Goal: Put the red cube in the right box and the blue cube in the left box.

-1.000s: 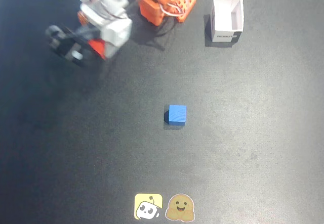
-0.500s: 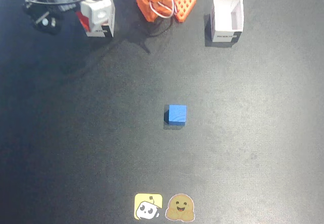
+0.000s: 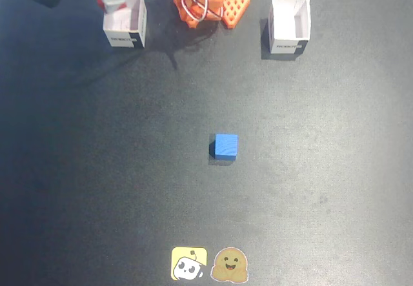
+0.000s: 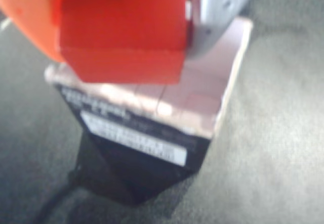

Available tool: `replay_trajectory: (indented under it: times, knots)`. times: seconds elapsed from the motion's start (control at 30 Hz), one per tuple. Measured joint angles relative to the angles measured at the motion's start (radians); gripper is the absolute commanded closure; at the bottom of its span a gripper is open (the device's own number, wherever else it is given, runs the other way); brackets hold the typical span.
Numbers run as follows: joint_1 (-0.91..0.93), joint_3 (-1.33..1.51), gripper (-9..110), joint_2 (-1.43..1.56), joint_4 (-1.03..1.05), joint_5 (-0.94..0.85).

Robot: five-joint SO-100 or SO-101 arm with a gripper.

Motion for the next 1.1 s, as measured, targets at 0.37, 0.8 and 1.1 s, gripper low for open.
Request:
replay_trajectory:
  times: [0.37, 0.8, 1.1]
  knots:
    - [0.0, 0.031, 88, 0.035, 0.015, 0.049]
    - [-0.038, 0.034, 90, 0.063, 0.015, 0.049]
    - [-0.169, 0.037, 101, 0.069, -0.023, 0.012]
